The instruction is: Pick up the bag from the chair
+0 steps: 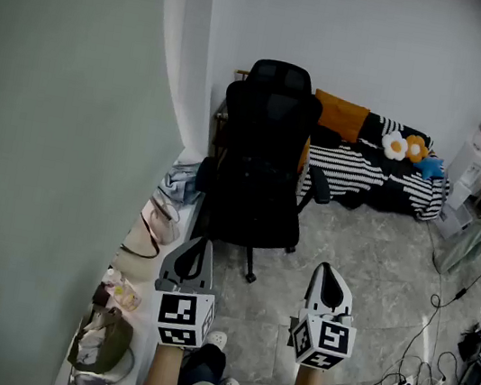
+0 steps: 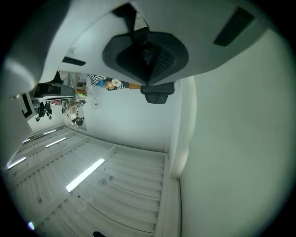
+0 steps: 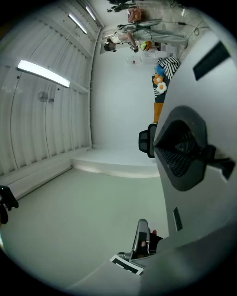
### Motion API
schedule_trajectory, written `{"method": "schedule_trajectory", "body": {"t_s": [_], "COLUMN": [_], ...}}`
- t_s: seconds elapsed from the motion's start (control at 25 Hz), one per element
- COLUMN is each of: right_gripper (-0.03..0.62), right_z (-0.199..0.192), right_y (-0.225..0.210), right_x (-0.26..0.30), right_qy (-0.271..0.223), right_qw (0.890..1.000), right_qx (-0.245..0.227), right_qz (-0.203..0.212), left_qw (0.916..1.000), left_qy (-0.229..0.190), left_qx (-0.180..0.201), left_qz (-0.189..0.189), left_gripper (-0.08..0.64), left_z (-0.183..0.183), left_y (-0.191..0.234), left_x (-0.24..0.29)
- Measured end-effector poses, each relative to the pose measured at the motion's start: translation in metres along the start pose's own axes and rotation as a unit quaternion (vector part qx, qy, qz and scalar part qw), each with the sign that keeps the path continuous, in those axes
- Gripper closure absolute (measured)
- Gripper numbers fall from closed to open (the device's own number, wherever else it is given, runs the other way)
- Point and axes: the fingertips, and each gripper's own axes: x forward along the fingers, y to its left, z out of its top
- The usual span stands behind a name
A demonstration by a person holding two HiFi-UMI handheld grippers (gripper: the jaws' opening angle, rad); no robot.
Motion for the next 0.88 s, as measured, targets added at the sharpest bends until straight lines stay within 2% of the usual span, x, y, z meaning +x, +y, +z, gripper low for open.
{"method": "schedule_trajectory", "body": {"t_s": [0.52, 0.72, 0.76, 0.88], "right_gripper": [0.581, 0.565, 0.523, 0.441], "right_z": [-0.001, -0.006, -0.007, -0.007], "right_y": [0.006, 0.014, 0.016, 0.017], "right_x": [0.005, 0.014, 0.017, 0.029], "right_qy": [0.004, 0.011, 0.012, 0.013], "right_qw": [1.000, 1.000, 1.000, 0.999], "right_qx": [0.001, 0.004, 0.004, 0.001], "right_qz": [0.003, 0.020, 0.026, 0.032], "left_qw": [1.0000, 1.0000, 0.9999, 0.9997], "left_qy": [0.002, 0.002, 0.002, -0.002], "left_qx": [-0.002, -0.008, -0.011, -0.022], "left_qz": [0.005, 0.003, 0.003, 0.002], "left_gripper": [0.546, 0.546, 0.521, 0.373], "left_z": [-0.002, -0.005, -0.006, -0.004], "left_y": [0.008, 0.013, 0.015, 0.020], "left_x": [0.002, 0.009, 0.011, 0.023]}}
